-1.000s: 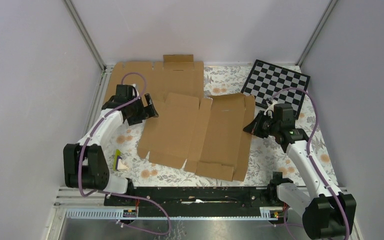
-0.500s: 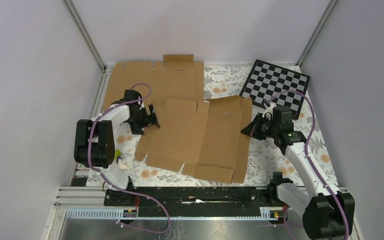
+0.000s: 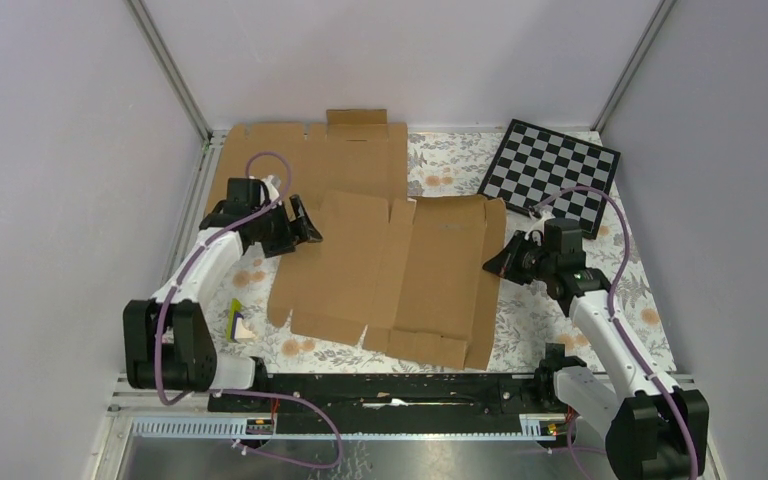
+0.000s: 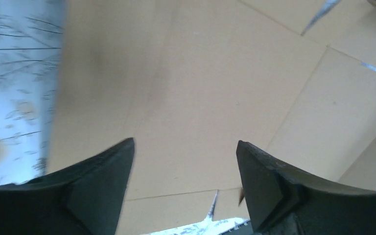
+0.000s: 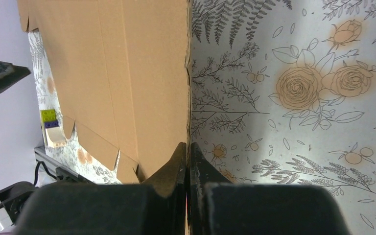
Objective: Fold the paper box
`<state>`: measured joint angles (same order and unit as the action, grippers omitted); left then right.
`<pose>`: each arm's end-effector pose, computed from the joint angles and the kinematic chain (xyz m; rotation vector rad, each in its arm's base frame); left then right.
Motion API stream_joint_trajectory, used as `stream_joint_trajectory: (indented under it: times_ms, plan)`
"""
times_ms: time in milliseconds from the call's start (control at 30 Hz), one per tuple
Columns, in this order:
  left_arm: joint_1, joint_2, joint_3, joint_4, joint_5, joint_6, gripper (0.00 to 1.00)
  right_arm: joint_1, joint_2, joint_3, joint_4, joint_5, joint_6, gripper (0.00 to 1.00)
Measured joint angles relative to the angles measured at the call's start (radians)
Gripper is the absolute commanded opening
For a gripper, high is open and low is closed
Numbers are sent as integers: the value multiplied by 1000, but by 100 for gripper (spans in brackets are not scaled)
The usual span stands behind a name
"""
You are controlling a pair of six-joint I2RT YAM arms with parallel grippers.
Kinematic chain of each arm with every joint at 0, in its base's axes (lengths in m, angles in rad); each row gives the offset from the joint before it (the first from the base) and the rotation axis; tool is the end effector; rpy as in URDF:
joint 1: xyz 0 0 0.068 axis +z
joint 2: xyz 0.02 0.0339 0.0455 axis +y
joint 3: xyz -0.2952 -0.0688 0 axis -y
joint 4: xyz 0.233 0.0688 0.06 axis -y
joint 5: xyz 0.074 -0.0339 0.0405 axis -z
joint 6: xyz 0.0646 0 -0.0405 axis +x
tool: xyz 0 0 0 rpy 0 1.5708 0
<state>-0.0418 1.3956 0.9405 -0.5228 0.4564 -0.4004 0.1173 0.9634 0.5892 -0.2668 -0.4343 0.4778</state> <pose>0.2765 -0.0401 0.2462 -0.2782 2.5541 -0.7524 0.1921 0.0500 0.2473 0.1583 2.2561 0.8047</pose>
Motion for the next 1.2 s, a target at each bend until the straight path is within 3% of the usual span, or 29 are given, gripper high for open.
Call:
stream_joint_trajectory:
  times_ms: [100,300,833,1033,1200]
  plan:
    - [0,-63,0,-10,-159,2,98,1,-21,0,-1,36,2,0]
    - [2,-74,-30,3,-354,-24,99,1,-68,0,-1,105,2,0]
    - [6,94,-60,40,-357,-61,99,1,-95,-30,3,80,-2,2]
    - [9,71,-45,40,-331,-98,99,1,-111,-37,4,80,-1,3]
    - [9,16,-55,154,-330,-164,99,1,-122,-39,9,78,-1,3]
